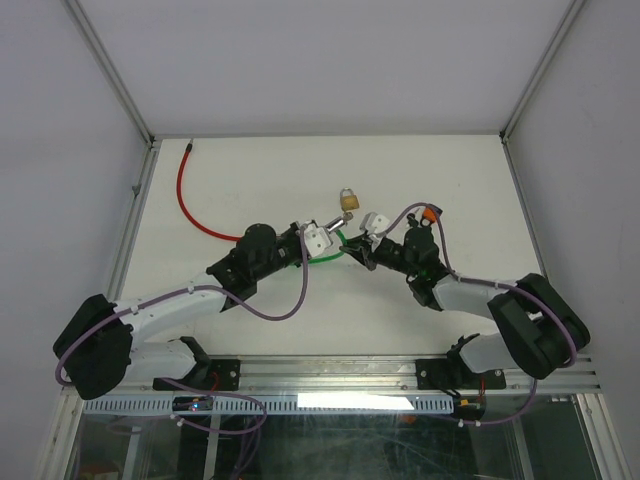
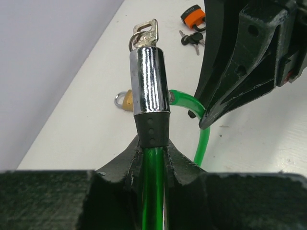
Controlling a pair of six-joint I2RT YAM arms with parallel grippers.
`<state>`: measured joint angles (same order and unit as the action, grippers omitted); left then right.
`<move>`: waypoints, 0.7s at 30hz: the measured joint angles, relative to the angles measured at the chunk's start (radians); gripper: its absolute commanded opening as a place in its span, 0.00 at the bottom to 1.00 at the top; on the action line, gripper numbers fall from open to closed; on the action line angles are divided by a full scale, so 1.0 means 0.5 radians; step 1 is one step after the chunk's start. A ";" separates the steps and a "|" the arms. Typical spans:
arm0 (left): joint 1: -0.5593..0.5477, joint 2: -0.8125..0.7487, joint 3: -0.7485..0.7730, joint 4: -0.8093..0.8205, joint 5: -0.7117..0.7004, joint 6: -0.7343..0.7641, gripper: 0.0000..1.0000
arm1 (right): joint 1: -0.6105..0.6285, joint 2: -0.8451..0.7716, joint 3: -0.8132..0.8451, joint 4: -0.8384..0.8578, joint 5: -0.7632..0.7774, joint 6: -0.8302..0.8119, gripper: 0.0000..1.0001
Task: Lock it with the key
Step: Lock the lock.
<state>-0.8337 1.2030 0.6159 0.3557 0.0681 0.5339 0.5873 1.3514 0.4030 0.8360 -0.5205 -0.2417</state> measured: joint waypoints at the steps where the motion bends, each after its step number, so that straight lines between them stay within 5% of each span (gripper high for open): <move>1: 0.015 0.021 0.012 -0.011 0.034 -0.011 0.00 | -0.003 0.028 0.002 0.001 -0.004 0.002 0.00; 9: 0.113 0.191 0.143 -0.092 0.186 -0.092 0.00 | -0.034 0.153 0.027 0.022 -0.004 0.025 0.00; 21: 0.166 0.220 0.204 -0.158 0.260 -0.149 0.00 | -0.072 0.085 0.085 -0.166 -0.042 0.053 0.18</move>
<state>-0.7509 1.3132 0.7177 0.2768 0.1982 0.4595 0.5510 1.3941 0.4458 0.7532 -0.5415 -0.2153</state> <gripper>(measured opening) 0.157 0.162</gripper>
